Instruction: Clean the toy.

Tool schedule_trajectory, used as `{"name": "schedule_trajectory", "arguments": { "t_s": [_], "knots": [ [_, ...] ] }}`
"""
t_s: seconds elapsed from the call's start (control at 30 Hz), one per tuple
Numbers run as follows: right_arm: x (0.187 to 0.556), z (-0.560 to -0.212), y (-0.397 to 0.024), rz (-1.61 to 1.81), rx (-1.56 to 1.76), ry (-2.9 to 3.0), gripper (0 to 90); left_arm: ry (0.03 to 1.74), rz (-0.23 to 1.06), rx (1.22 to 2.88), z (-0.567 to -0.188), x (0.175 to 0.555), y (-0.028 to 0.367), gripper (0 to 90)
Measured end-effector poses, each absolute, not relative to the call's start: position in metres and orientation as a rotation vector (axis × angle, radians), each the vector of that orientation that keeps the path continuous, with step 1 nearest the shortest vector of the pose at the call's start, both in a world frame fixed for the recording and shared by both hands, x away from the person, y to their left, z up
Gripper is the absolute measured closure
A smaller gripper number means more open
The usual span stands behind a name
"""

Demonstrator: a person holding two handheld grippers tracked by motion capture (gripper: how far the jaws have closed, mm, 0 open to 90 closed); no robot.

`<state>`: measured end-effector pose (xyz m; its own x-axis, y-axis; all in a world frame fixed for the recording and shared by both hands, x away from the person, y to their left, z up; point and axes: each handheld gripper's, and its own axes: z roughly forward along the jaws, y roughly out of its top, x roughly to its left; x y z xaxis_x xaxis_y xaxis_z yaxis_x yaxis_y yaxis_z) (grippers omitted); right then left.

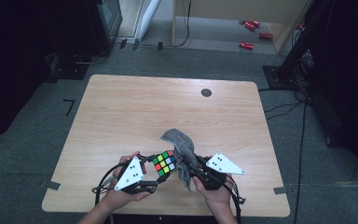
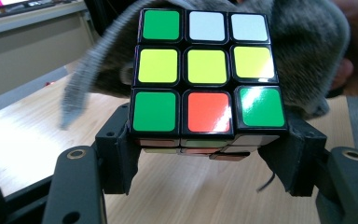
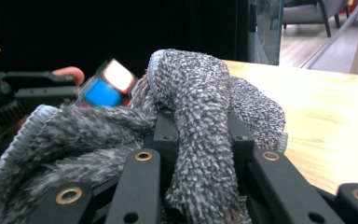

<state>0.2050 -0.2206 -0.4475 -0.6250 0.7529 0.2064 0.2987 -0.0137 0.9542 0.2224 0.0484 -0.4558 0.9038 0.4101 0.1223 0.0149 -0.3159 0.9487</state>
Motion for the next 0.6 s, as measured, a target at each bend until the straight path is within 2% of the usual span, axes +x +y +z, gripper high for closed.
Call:
{"name": "schedule_trajectory", "arguments": {
  "t_s": [0.2, 0.43, 0.6],
  "knots": [
    [0.196, -0.435, -0.210, 1.706, 1.005, 1.882, 73.3, 0.333, 0.412, 1.901, -0.462, 0.224, 0.043, 34.3],
    [0.205, -0.450, -0.219, 1.641, 1.097, 1.887, 73.3, 0.342, 0.401, 1.857, -0.456, 0.224, 0.049, 34.3],
    [0.199, -0.440, -0.211, 1.675, 1.028, 1.880, 73.2, 0.362, 0.400, 1.890, -0.460, 0.226, 0.048, 34.3]
  ]
}}
